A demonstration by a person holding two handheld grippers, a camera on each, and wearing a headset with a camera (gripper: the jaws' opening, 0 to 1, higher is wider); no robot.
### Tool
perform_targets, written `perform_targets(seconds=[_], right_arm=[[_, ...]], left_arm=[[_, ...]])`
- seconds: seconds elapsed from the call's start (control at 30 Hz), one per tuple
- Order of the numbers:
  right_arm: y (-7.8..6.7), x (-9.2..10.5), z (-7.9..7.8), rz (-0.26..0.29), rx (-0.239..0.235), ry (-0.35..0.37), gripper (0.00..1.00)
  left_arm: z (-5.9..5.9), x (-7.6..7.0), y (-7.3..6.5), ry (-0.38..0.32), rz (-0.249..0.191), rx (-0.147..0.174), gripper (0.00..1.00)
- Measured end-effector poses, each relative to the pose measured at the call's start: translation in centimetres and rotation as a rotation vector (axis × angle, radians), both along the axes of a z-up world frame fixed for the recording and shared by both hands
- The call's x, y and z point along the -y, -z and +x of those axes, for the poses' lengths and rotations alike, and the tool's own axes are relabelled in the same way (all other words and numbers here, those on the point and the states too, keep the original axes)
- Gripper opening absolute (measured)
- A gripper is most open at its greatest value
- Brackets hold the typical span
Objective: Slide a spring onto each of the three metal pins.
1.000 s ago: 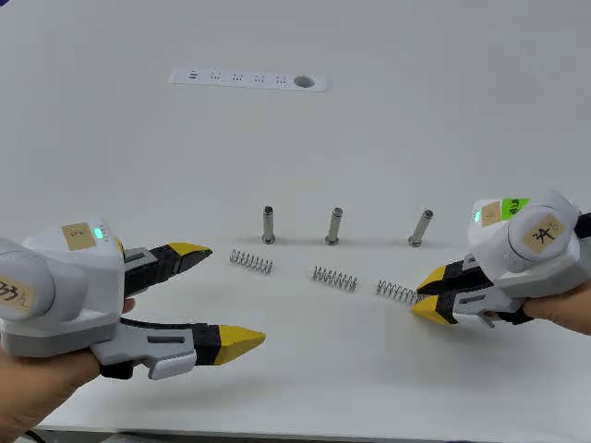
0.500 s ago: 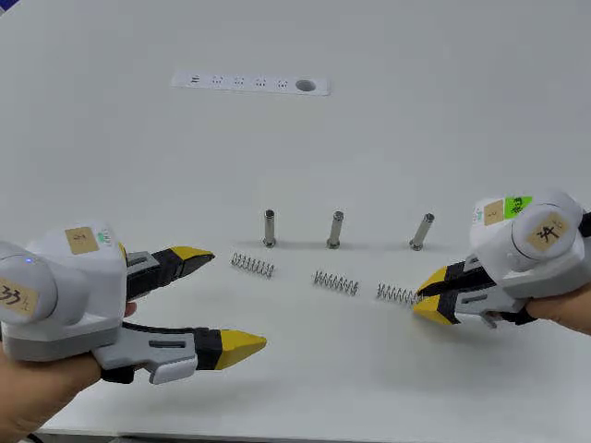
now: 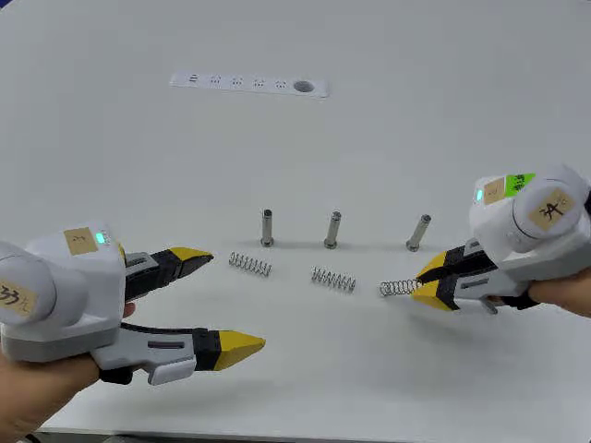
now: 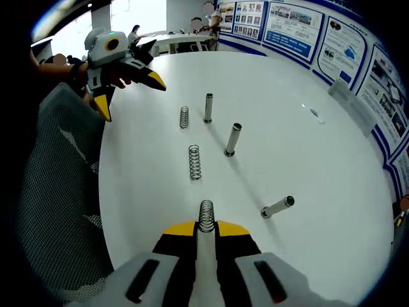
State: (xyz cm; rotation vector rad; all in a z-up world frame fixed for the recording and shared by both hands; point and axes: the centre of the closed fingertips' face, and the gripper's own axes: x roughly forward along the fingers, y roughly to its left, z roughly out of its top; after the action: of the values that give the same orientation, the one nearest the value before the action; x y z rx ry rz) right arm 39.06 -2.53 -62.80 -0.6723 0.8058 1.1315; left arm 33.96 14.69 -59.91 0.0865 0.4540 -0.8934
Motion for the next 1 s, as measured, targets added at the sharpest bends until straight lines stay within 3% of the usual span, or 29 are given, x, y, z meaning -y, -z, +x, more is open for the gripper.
perform_targets(seconds=[0.53, 0.67, 1.0], right_arm=[[-0.7, 0.1, -0.1, -0.020, -0.024, 0.028, 0.11], [-1.0, 0.1, -0.1, -0.015, -0.052, 0.050, 0.11], [-3.6, 0.4, 0.5, -0.019, -0.065, 0.065, 0.11]], left_arm=[[0.0, 0.0, 0.2, -0.002, -0.008, -0.001, 0.73], [0.0, 0.0, 0.2, -0.003, -0.009, 0.000, 0.73], [0.0, 0.1, 0.2, -0.004, -0.014, 0.002, 0.73]])
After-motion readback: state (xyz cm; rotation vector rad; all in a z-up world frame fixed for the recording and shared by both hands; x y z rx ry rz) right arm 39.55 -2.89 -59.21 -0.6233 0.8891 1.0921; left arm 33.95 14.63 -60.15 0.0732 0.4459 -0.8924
